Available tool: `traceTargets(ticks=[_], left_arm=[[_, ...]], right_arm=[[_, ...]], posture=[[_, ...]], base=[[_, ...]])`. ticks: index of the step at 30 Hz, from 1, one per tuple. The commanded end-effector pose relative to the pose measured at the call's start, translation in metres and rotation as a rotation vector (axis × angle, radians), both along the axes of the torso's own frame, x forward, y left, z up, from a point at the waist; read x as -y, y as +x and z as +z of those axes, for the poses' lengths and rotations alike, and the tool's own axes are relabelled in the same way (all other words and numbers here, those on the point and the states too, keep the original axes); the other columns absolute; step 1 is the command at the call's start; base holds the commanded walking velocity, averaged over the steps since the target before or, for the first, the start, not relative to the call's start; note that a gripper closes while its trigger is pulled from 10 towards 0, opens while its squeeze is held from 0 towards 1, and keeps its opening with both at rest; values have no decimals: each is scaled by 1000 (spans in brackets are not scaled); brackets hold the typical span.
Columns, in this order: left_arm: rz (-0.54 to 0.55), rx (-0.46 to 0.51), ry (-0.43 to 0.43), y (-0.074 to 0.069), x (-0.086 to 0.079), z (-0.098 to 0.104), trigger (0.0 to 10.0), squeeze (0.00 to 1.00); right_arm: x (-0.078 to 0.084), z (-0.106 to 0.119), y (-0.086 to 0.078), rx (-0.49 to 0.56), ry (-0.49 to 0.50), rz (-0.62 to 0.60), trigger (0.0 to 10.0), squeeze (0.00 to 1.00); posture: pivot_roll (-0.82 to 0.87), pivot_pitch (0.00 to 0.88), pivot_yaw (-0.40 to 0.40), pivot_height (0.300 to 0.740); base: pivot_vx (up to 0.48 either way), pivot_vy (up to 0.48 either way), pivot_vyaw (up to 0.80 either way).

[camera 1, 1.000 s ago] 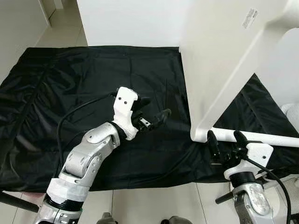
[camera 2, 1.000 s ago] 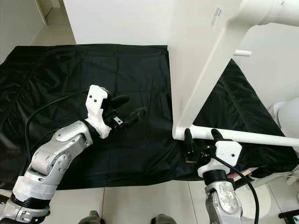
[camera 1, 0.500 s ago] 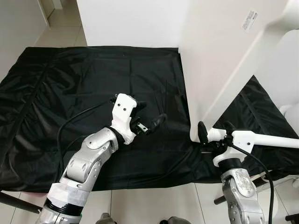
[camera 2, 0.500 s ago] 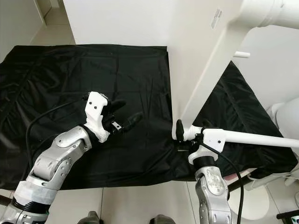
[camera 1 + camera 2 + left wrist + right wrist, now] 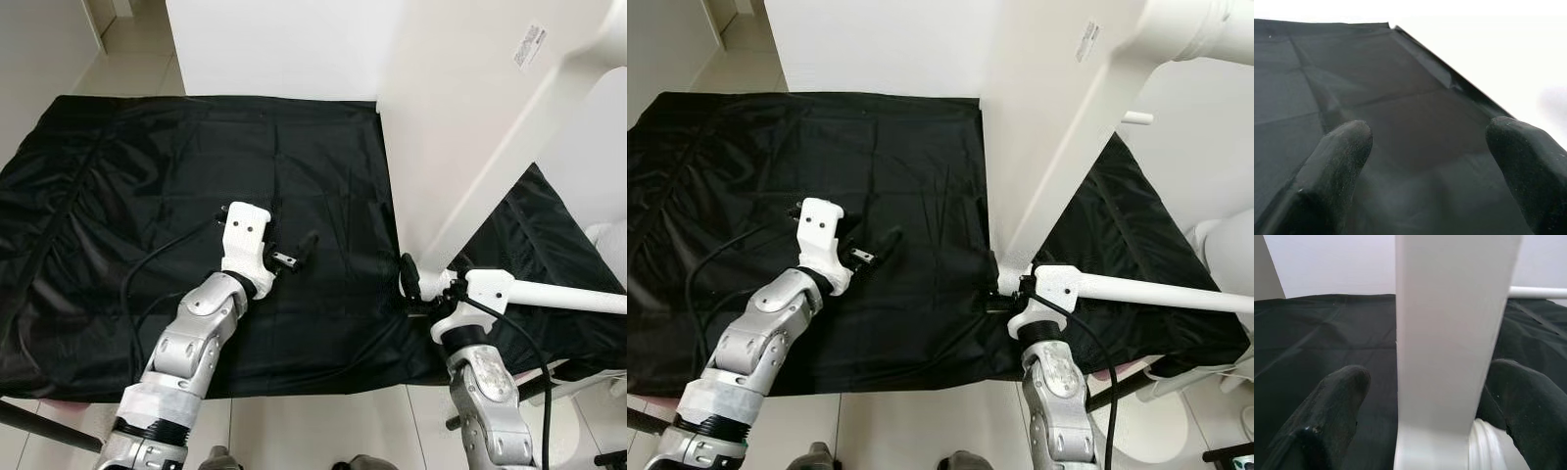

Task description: Building children table

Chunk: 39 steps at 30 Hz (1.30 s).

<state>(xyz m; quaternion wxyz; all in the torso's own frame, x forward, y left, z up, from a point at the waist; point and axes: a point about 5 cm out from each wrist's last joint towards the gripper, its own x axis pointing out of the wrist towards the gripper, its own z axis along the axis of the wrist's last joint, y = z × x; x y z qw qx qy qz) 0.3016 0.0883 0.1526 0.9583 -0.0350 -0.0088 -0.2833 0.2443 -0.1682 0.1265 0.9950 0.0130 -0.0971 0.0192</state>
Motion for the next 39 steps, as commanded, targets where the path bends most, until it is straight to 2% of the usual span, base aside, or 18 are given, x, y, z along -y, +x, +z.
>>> traceTargets(ticks=[1,9,17,22,31,39], left_arm=[[46,2,7,3,0,-1,10000,0],[22,17,-10,4,15,1,10000,0],[47,25,-38,5,19,3,10000,0],[55,31,-54,7,23,7,10000,0],[66,57,-70,10,27,13,10000,0],[76,70,-87,13,28,17,10000,0]], right_arm=[[2,-3,1,-8,-5,-25,10000,0],[5,-1,18,13,12,-126,10000,0],[4,1,27,29,30,-185,10000,0],[-2,2,40,34,48,-233,10000,0],[0,7,58,43,58,-235,10000,0],[-1,11,67,59,47,-212,10000,0]], posture=[[29,33,-52,740],[20,35,-48,740],[20,34,-48,740],[26,32,-50,740],[39,15,-58,740],[42,4,-62,740]], base=[[0,0,0],[0,0,0],[0,0,0],[0,0,0],[0,0,0],[0,0,0]])
